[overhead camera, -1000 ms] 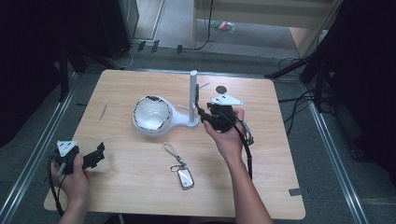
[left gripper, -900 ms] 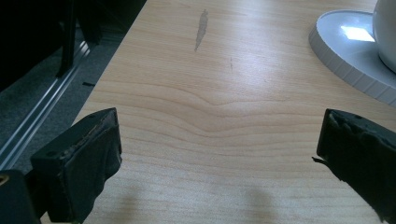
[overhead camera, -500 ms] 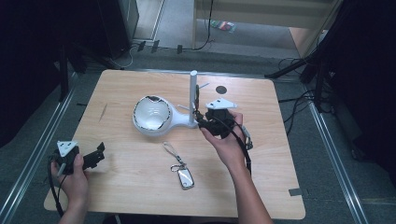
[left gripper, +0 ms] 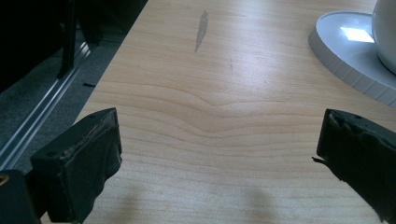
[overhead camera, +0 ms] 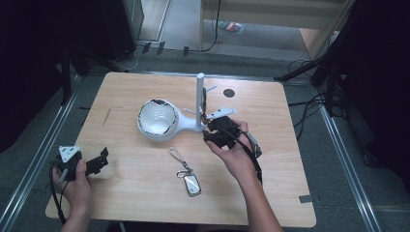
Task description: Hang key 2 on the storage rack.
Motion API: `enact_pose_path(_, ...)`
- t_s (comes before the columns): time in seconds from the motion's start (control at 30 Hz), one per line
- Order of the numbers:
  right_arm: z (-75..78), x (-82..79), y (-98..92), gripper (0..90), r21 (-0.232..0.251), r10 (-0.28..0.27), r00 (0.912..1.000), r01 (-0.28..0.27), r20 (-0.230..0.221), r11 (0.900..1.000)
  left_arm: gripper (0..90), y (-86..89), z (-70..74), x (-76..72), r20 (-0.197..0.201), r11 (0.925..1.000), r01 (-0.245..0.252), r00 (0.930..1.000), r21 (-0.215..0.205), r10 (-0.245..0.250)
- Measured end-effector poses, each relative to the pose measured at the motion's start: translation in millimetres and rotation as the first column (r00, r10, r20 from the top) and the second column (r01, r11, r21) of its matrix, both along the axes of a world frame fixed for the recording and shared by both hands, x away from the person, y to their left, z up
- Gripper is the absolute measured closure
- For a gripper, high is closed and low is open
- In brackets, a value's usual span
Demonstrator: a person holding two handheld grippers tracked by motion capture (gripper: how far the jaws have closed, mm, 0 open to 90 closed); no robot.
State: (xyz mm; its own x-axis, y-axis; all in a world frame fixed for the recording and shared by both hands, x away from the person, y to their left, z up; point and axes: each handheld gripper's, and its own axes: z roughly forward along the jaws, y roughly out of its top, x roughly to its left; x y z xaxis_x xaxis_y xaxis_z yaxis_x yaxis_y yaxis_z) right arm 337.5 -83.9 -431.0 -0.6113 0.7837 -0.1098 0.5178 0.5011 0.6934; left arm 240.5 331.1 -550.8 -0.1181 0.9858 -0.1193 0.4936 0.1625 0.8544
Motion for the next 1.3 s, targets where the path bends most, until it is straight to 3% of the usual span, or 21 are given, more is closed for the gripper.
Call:
enact_pose_path(0.2, -4.9, -0.2, 5.1, 51.1, -0.024, 0.018, 0.9976, -0.02, -0.067, 1.0, 0.1, 0.2, 0.1, -0.3, 0.0, 1.0, 0.008, 1.0, 0.001, -0.008)
enact_pose_path(0.63, -14.0, -2.5, 17.8, 56.5, -0.07, 0.05, 0.9883, -0.06, -0.144, 0.996, 0.1, -1.9, 0.2, 1.9, -0.006, 0.9999, 0.006, 1.0, 0.011, -0.006)
enact_pose_path(0.83, -19.7, -4.0, 25.2, 60.8, -0.102, 0.068, 0.9787, -0.089, -0.194, 0.991, 0.1, -2.2, 0.2, 1.9, -0.004, 0.9999, 0.008, 1.0, 0.012, -0.008)
enact_pose_path(1.3, -33.8, -7.3, 47.8, 60.4, -0.123, 0.127, 0.9443, -0.171, -0.304, 0.978, 0.1, -1.9, 0.2, 1.5, -0.001, 0.9999, 0.01, 1.0, 0.008, -0.01)
